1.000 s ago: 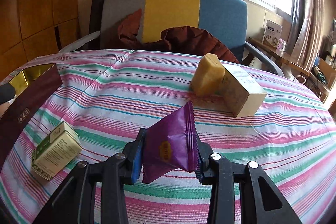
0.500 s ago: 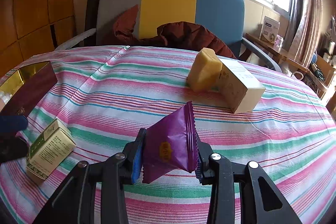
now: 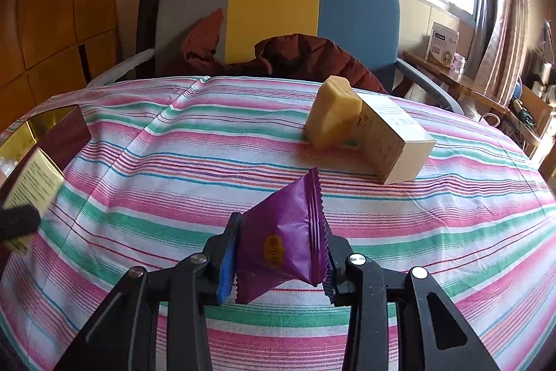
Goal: Organize objects
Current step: 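Carry the green oil box and purple packet over the gold tray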
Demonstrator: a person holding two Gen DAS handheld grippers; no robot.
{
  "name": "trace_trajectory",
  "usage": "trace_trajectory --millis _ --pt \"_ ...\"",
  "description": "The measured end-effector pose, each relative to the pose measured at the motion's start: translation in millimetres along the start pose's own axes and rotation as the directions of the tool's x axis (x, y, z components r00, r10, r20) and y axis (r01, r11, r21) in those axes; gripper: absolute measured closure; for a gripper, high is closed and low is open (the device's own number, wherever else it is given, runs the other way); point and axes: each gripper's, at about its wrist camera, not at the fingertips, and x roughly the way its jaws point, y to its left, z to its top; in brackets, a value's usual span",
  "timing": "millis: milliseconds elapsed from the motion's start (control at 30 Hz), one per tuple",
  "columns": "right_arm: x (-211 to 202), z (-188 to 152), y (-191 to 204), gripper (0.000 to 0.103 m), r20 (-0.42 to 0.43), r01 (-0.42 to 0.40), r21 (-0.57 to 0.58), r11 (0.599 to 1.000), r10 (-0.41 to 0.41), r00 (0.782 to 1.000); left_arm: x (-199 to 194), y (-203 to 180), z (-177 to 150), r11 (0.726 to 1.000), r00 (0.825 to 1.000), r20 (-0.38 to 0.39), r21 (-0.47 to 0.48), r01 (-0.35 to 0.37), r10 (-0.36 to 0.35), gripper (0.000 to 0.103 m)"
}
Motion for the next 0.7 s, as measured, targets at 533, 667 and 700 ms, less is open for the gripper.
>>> trace_trajectory --millis 533,667,700 --pt "4.0 -1.2 5.0 0.063 -0.023 0.016 -0.025 1.000 -0.016 1.000 -77.7 154.4 42.5 0.915 0.939 0.078 -0.265 -0.304 0.334 0.072" --pt "4.9 -1.1 6.9 0.063 -0.027 0.022 -0.034 0.999 -0.022 0.999 -77.9 183.7 45.9 0.886 0.923 0.037 -0.297 -0.356 0.383 0.072" --pt "5.0 -1.2 7.3 0.063 -0.027 0.023 -0.036 0.999 -0.024 0.999 -76.9 188.2 45.4 0.879 0.918 0.030 -0.303 -0.368 0.394 0.072"
